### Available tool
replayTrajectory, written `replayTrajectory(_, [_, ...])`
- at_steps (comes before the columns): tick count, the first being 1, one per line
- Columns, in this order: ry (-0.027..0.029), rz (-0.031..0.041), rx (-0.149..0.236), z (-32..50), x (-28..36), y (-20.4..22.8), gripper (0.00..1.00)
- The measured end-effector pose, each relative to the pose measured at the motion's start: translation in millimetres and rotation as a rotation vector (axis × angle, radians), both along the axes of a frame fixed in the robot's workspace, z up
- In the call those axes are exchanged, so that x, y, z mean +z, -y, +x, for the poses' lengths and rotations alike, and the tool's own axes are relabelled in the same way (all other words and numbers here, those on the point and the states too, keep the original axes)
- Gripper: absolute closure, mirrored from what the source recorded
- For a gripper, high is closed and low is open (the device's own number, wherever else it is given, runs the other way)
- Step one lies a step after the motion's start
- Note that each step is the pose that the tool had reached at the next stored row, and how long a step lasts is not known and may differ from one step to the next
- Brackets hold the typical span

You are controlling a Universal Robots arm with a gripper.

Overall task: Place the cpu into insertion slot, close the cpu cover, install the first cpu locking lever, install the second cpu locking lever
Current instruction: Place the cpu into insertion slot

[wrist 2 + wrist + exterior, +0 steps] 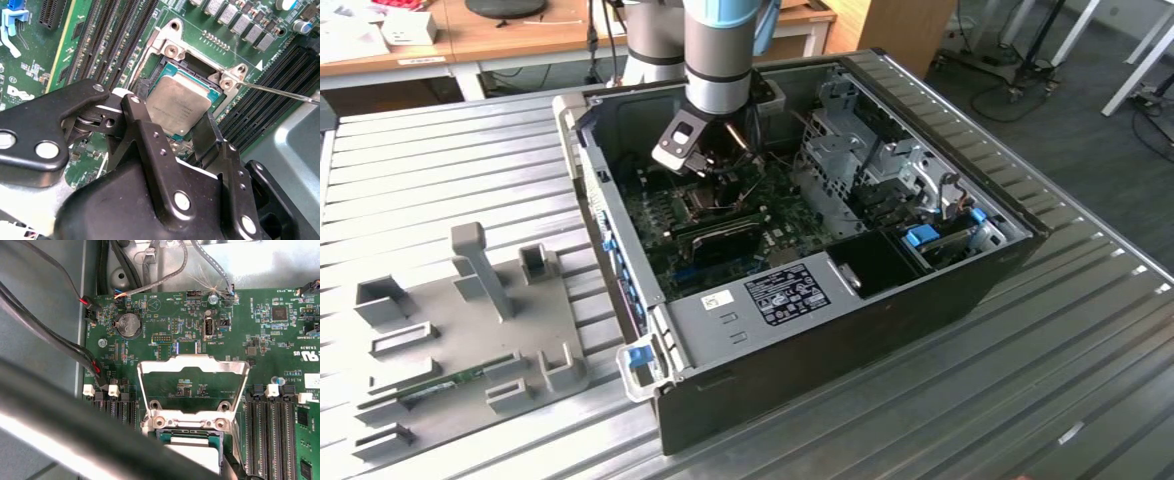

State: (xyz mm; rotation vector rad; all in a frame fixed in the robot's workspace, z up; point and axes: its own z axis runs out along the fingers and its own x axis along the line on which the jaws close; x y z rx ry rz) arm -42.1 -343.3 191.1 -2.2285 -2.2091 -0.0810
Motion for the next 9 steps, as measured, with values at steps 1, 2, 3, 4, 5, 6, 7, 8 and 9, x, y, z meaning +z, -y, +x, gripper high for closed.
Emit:
replayTrajectory(1, [0.0000,0.0000,0.000,0.0,0.0,0.0,0.39])
replayTrajectory(2, [0.0000,-0.0001,0.000,0.0,0.1,0.0,0.39])
replayTrajectory(3, [0.0000,-0.0001,0.000,0.0,0.1,0.0,0.39])
replayTrajectory(4, [0.0000,-0.0001,0.000,0.0,0.1,0.0,0.39])
replayTrajectory(5, [-0.0003,-0.0005,0.000,-0.1,0.3,0.1,0.39])
replayTrajectory(6, [-0.0004,-0.0005,0.000,-0.1,0.4,0.1,0.45])
replayTrajectory(7, [-0.0003,-0.0005,0.000,-0.1,0.4,0.1,0.45])
replayTrajectory(8, [-0.0002,-0.0004,0.000,-0.1,0.3,0.1,0.45])
replayTrajectory(9, [-0.0001,-0.0003,0.000,0.0,0.3,0.1,0.45])
